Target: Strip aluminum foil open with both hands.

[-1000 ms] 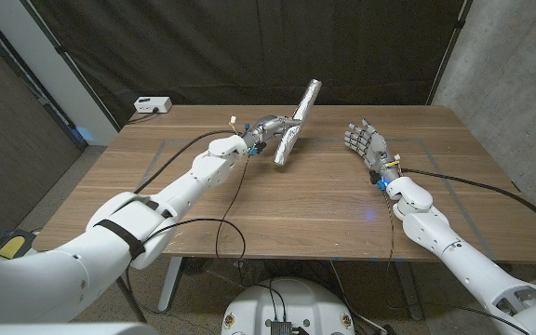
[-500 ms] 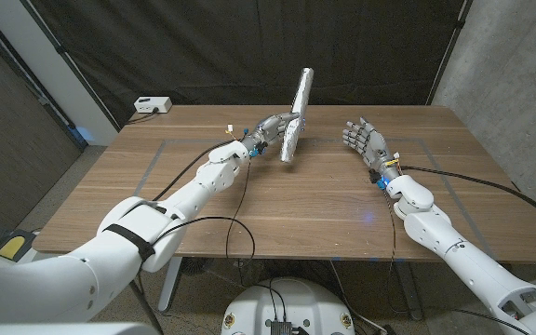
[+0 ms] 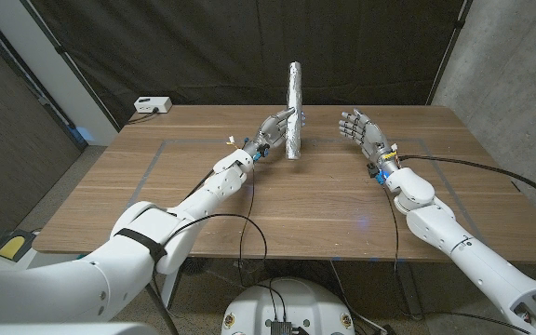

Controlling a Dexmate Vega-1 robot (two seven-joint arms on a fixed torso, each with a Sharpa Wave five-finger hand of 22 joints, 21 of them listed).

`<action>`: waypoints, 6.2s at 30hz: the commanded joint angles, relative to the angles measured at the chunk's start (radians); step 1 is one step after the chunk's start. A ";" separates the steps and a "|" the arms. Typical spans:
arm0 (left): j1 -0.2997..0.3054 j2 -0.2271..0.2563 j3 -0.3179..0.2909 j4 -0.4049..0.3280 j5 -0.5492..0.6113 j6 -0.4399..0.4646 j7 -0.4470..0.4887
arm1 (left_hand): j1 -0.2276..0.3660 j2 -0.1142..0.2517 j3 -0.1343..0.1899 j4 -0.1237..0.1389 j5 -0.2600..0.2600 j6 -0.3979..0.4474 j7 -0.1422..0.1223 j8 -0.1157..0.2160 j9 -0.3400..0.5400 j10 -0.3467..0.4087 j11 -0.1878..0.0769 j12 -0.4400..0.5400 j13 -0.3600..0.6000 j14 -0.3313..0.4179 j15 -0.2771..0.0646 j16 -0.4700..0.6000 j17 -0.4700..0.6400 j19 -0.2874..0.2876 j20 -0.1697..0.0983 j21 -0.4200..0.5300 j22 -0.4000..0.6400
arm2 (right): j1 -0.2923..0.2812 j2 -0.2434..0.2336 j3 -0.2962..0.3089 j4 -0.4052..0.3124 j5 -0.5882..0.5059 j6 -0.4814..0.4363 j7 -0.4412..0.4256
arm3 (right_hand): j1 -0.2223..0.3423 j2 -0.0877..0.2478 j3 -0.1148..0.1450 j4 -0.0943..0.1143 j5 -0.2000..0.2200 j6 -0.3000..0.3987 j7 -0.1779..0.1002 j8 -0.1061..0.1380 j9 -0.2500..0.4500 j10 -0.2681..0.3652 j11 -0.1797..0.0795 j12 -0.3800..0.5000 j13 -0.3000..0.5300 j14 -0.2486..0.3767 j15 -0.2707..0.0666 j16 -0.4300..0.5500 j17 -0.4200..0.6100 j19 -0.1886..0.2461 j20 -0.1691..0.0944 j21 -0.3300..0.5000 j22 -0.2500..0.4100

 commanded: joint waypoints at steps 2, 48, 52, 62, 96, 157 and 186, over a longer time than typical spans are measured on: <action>0.023 -0.045 -0.062 0.030 -0.083 0.042 -0.029 | -0.011 0.031 0.178 0.180 0.005 0.108 -0.107 0.094 0.043 0.120 -0.124 0.006 -0.001 0.006 -0.082 0.008 -0.003 0.015 -0.012 -0.006 0.001 | 0.005 -0.048 -0.013 -0.129 -0.177 -0.042 -0.120 | 0.023 -0.006 0.005 -0.018 0.004 0.011 -0.004 0.006 0.002 0.011 -0.002 0.002 0.001 0.017 -0.004 0.002 -0.001 0.016 -0.001 0.001 0.003; 0.002 -0.119 -0.108 0.148 -0.133 0.114 -0.090 | -0.028 0.015 0.197 0.175 0.005 0.095 -0.124 0.162 0.106 0.127 -0.133 0.006 -0.007 0.024 -0.085 0.006 -0.020 0.042 -0.021 -0.017 0.000 | 0.182 0.044 -0.261 -0.497 -0.749 -0.927 -0.415 | 0.247 0.002 0.040 -0.113 -0.001 0.161 0.011 0.027 0.005 0.212 -0.045 0.050 0.005 0.288 -0.119 0.065 0.016 0.240 -0.052 0.088 0.025; -0.013 -0.132 -0.118 0.187 -0.134 0.107 -0.119 | -0.031 0.014 0.200 0.174 0.005 0.091 -0.124 0.167 0.111 0.126 -0.136 0.005 -0.006 0.023 -0.085 0.005 -0.021 0.042 -0.021 -0.019 0.000 | 0.207 0.056 -0.291 -0.498 -0.773 -0.975 -0.411 | 0.251 0.000 0.036 -0.111 -0.002 0.170 0.014 0.028 0.005 0.219 -0.043 0.051 0.006 0.295 -0.118 0.067 0.019 0.248 -0.053 0.093 0.026; -0.048 -0.162 -0.155 0.276 -0.127 0.097 -0.163 | -0.034 0.006 0.208 0.166 0.007 0.089 -0.122 0.186 0.127 0.119 -0.127 -0.001 -0.012 0.010 -0.082 0.001 -0.023 0.041 -0.019 -0.027 -0.001 | 0.285 0.093 -0.407 -0.504 -0.894 -1.162 -0.406 | 0.262 -0.027 0.011 -0.103 -0.009 0.211 0.030 0.034 0.005 0.260 -0.038 0.061 0.008 0.346 -0.133 0.085 0.031 0.282 -0.056 0.116 0.030; 0.060 -0.127 -0.144 0.093 -0.134 0.116 -0.140 | -0.044 -0.020 0.240 0.137 0.009 0.101 -0.126 0.245 0.172 0.144 -0.128 0.006 -0.018 0.030 -0.084 0.008 -0.028 0.056 -0.021 -0.046 -0.002 | 0.447 0.239 -0.690 -0.243 -1.205 -1.365 -0.407 | 0.318 -0.088 -0.037 -0.106 0.005 0.266 0.011 0.033 0.009 0.331 -0.062 0.082 0.022 0.411 -0.182 0.126 0.070 0.309 -0.068 0.156 0.041; -0.047 -0.177 -0.252 0.315 -0.024 0.069 -0.288 | -0.382 -0.312 -0.006 0.122 0.022 -0.227 -0.123 0.086 -0.013 -0.123 -0.119 -0.111 -0.063 -0.163 -0.070 -0.008 -0.046 0.065 0.017 -0.150 0.003 | 0.491 0.304 -0.748 -0.104 -1.279 -1.400 -0.433 | 0.765 0.037 -0.032 -0.106 0.012 0.609 -0.074 0.065 0.016 0.722 -0.173 0.257 0.176 0.777 -0.327 0.480 0.343 0.487 -0.216 0.444 0.140; 0.055 0.053 0.030 -0.018 0.174 -0.186 -0.026 | -0.279 0.040 0.118 0.209 0.027 0.186 -0.112 0.360 0.069 0.262 -0.098 0.107 0.027 0.287 -0.088 0.078 0.026 0.245 -0.044 -0.136 0.016 | 0.463 0.301 -0.709 -0.141 -1.249 -1.377 -0.421 | 0.740 0.033 -0.077 -0.055 0.000 0.639 -0.076 0.043 0.019 0.727 -0.171 0.278 0.247 0.767 -0.317 0.461 0.387 0.444 -0.198 0.544 0.167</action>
